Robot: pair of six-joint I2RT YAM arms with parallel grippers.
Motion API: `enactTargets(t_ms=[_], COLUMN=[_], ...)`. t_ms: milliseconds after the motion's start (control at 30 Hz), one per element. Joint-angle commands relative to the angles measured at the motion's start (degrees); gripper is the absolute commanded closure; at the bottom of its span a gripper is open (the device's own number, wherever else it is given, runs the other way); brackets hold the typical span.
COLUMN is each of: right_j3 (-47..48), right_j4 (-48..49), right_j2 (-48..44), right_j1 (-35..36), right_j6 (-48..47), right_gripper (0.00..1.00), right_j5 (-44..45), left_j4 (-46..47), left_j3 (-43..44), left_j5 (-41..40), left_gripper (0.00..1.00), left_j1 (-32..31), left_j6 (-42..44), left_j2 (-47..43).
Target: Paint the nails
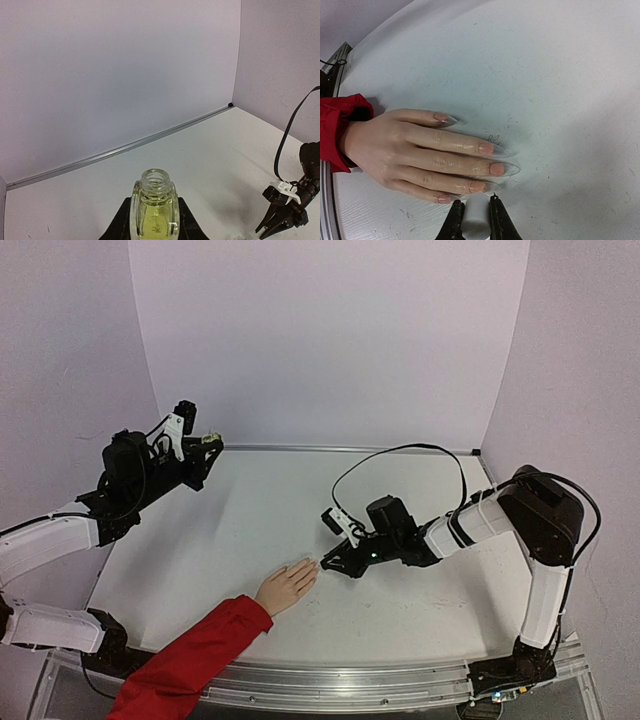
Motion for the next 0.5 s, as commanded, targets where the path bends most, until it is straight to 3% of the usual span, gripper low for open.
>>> enactTargets(t_ms=[0,467], right_j3=[2.05,2.15], right_j4=[0.37,-0.53], right_j2=[0.44,0.38], right_j1=[0.31,0.53], right_j6=[-0.55,-0.72], right_gripper=[1.00,1.00], right_j5=[-0.63,1.18], left_j4=[3.89,3.89], left_j3=[0.80,0.88], left_j5=[1.11,1.57], left_gripper=[1.00,1.00], left_j1=[0.46,0.55], left_j6=[-0.47,-0.61], left_j2=[-0.54,-0.29])
